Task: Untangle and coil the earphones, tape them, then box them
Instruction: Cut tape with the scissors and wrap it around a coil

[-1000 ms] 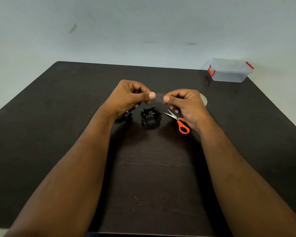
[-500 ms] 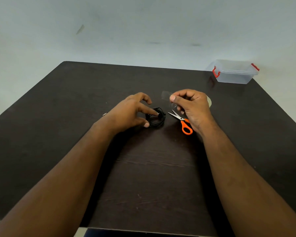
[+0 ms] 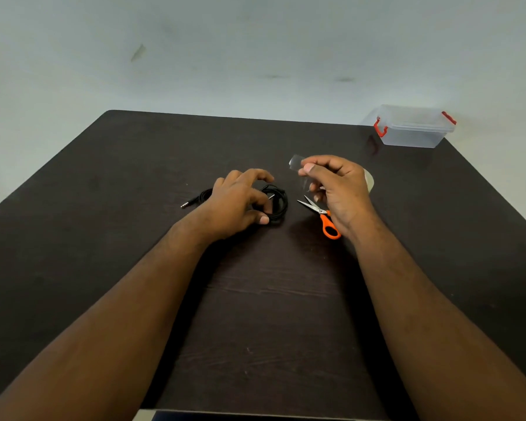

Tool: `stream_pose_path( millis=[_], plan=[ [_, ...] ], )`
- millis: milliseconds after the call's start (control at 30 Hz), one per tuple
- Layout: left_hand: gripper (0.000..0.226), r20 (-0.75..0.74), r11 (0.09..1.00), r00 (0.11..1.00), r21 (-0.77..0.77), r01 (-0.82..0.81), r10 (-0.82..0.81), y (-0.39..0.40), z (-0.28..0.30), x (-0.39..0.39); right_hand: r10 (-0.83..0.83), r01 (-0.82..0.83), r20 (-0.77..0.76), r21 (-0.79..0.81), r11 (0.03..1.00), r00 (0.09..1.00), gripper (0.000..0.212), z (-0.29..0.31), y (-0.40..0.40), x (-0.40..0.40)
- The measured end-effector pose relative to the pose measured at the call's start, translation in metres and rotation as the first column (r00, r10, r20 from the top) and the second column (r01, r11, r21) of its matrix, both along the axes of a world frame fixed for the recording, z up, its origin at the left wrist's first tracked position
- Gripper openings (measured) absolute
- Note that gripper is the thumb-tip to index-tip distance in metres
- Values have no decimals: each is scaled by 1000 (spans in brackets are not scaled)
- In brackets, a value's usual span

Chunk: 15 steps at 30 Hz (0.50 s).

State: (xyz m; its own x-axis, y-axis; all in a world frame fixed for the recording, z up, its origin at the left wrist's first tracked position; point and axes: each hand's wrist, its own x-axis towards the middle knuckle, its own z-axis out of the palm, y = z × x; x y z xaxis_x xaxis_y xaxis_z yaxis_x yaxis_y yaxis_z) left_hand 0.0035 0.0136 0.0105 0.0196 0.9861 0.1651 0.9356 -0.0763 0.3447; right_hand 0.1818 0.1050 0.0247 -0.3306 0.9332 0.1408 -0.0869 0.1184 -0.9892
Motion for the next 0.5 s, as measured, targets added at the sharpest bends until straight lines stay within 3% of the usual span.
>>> stream_pose_path(
  millis=[67, 167, 267, 367, 500],
  plan=[
    [11, 26, 997, 999, 67, -46, 44, 2, -3, 2, 7, -7, -18, -38, 999, 1000, 14, 0, 0, -2],
    [5, 199, 974, 976, 190, -126, 87, 4, -3, 1, 28, -31, -48, -61, 998, 998, 13, -1, -1, -3],
    [14, 379, 959, 922, 220, -179, 86, 3, -2, -3, 30, -34, -47, -74, 997, 998, 13, -1, -1, -4],
    [8, 578, 932, 813, 252, -260, 71, 1, 3, -4, 34, -38, -43, -84, 996, 998, 11, 0, -3, -5],
    [12, 810, 906, 586, 238, -351, 14, -2, 10, 1, 45, -48, -38, -91, 995, 998, 13, 1, -7, -7]
  ],
)
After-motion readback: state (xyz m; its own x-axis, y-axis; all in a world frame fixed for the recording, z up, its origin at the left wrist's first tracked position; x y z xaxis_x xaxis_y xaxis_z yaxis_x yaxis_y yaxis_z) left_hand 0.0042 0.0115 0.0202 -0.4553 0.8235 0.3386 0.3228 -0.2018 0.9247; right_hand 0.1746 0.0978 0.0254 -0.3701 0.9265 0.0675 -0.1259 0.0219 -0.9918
